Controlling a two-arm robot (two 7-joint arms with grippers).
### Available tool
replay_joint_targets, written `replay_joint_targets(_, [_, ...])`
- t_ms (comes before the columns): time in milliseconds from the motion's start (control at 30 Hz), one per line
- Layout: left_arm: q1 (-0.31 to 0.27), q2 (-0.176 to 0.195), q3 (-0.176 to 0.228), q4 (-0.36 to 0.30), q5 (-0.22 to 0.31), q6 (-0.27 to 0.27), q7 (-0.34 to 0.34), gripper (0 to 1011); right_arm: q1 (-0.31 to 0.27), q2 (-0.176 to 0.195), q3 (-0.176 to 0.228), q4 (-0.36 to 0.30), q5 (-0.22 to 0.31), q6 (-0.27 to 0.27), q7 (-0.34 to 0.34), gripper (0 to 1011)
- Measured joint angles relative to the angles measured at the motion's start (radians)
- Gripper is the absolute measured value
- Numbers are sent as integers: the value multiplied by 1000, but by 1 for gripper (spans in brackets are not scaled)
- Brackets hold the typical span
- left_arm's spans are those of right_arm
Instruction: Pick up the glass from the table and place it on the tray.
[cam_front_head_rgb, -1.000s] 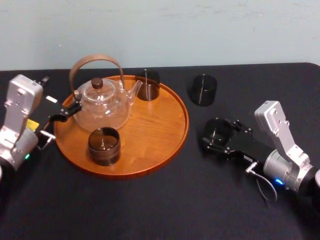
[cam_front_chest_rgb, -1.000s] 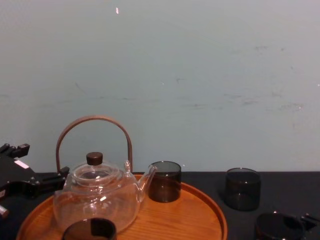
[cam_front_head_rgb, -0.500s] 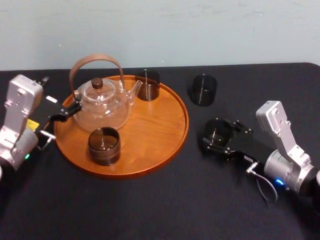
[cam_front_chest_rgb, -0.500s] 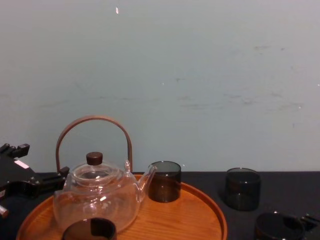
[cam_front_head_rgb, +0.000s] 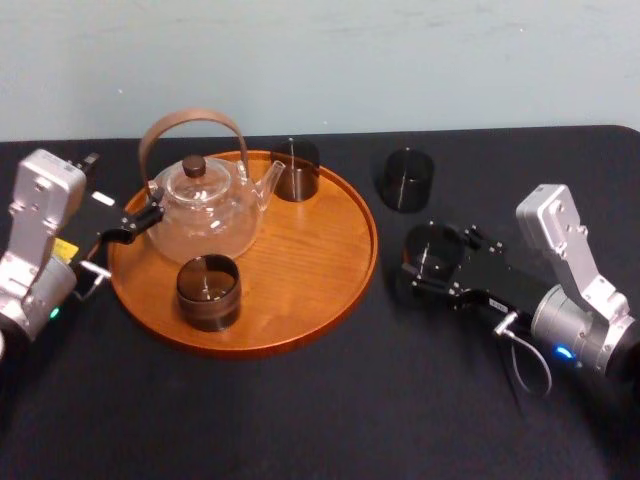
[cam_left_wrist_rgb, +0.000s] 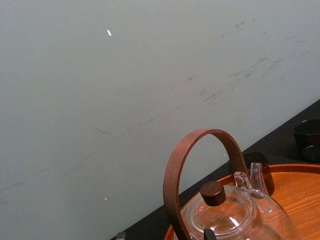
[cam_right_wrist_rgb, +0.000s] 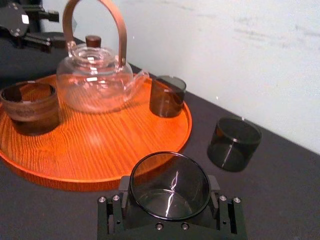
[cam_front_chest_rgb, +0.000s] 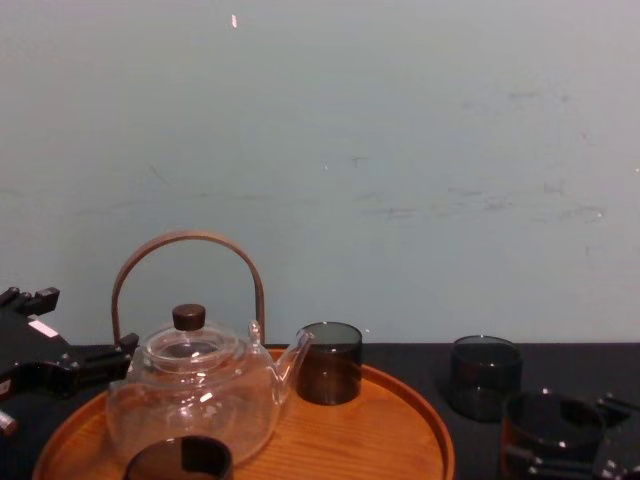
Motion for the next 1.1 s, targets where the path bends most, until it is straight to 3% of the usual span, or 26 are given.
replay_joint_targets(467, [0,0,0,0,0,0,0,1010,47,-5,-28,-61,-25,27,-2,920])
replay_joint_targets(1100, [0,0,0,0,0,0,0,1009,169,-86,-122,38,-45,36,31,920])
